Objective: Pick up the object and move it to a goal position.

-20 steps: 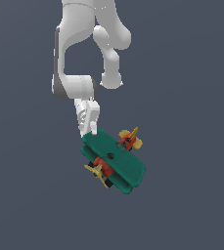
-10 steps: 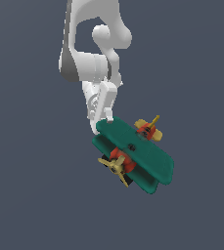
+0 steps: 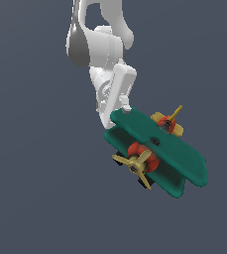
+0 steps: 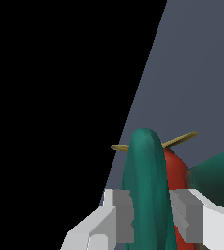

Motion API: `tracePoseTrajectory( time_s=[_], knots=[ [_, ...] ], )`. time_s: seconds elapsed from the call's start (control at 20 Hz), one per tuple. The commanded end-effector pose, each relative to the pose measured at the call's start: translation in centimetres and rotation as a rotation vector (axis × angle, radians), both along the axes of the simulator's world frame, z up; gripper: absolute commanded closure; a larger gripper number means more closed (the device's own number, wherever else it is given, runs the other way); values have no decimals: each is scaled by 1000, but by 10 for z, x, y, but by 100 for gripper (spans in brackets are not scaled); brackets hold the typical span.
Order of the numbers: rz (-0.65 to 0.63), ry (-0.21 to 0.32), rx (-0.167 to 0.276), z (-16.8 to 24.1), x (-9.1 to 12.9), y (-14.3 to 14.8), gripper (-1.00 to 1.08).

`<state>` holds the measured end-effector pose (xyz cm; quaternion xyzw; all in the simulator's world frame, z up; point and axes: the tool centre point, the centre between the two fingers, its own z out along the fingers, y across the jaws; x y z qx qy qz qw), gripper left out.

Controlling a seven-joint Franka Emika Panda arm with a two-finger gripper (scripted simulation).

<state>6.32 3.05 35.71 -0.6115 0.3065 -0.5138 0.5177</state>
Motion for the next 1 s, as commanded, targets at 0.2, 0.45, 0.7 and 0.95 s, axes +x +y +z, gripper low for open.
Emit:
tracePoseTrajectory(
  time_s=[0.2, 0.45, 0.7, 0.95],
  knots=[
    [-1, -7, -2, 20, 6, 9, 108],
    [-1, 1, -3, 16, 5, 10, 108],
    [-1, 1, -3, 30, 9, 14, 108],
    [-1, 1, -2, 39, 11, 16, 108]
  ],
)
